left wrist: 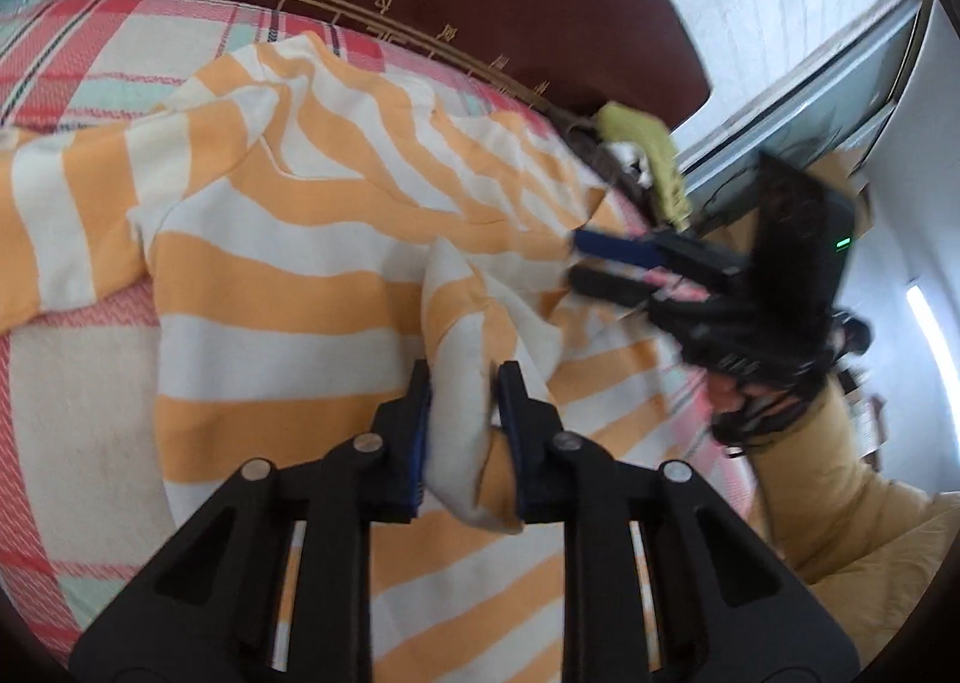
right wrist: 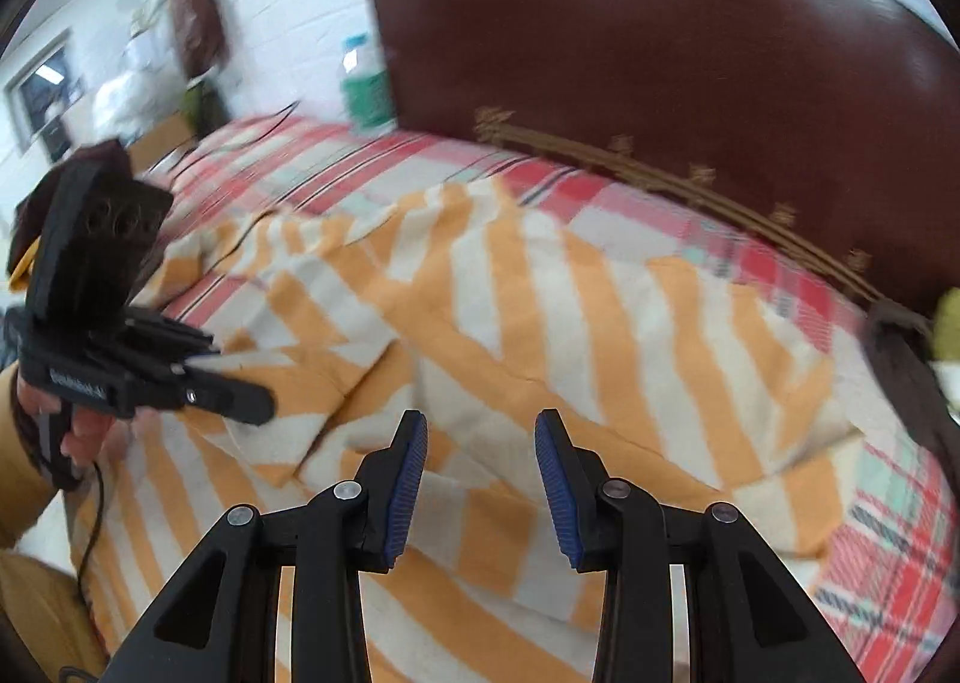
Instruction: Fold clothes
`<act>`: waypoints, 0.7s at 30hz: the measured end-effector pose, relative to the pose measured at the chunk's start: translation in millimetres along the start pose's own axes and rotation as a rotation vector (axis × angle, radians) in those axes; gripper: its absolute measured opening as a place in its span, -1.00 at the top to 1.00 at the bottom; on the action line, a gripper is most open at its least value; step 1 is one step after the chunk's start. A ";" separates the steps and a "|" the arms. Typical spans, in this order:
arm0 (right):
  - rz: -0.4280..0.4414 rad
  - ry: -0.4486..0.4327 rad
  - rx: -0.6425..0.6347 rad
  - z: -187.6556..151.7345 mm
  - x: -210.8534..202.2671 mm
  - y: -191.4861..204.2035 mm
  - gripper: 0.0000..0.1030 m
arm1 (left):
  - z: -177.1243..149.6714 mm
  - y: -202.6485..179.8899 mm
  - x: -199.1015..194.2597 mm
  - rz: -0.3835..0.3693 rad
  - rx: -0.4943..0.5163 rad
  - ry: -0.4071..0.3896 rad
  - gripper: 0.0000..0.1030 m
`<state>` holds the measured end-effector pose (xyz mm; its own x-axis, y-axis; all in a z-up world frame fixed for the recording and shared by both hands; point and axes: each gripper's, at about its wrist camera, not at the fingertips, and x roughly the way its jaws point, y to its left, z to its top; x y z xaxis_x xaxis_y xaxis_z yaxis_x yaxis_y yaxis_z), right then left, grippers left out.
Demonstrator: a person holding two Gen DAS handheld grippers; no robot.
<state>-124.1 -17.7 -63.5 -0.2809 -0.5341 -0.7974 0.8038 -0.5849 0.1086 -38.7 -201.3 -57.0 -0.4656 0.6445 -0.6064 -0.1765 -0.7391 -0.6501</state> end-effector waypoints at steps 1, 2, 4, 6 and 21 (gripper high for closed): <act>0.026 0.023 -0.023 3.0 7.4 3.9 0.26 | -1.9 0.2 -3.4 -0.013 -0.006 -0.006 0.55; 0.053 0.046 -0.047 6.0 14.7 7.8 0.26 | -4.0 0.3 -6.3 -0.023 -0.010 -0.009 0.55; 0.109 0.098 -0.077 11.3 31.0 14.4 0.26 | -9.3 -0.5 -8.1 -0.018 -0.007 -0.001 0.55; 0.154 0.145 -0.101 10.2 41.9 21.0 0.26 | -15.7 0.5 -6.5 -0.022 -0.011 0.016 0.55; -0.069 -0.047 -0.171 46.5 -4.6 33.4 0.85 | -7.6 -0.9 -19.6 -0.044 -0.007 -0.052 0.55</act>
<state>-120.4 -63.2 -28.6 -0.3599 -0.5266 -0.7702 0.8577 -0.5115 -0.0511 -22.8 -211.8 -48.1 -0.5016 0.6654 -0.5528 -0.1916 -0.7086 -0.6791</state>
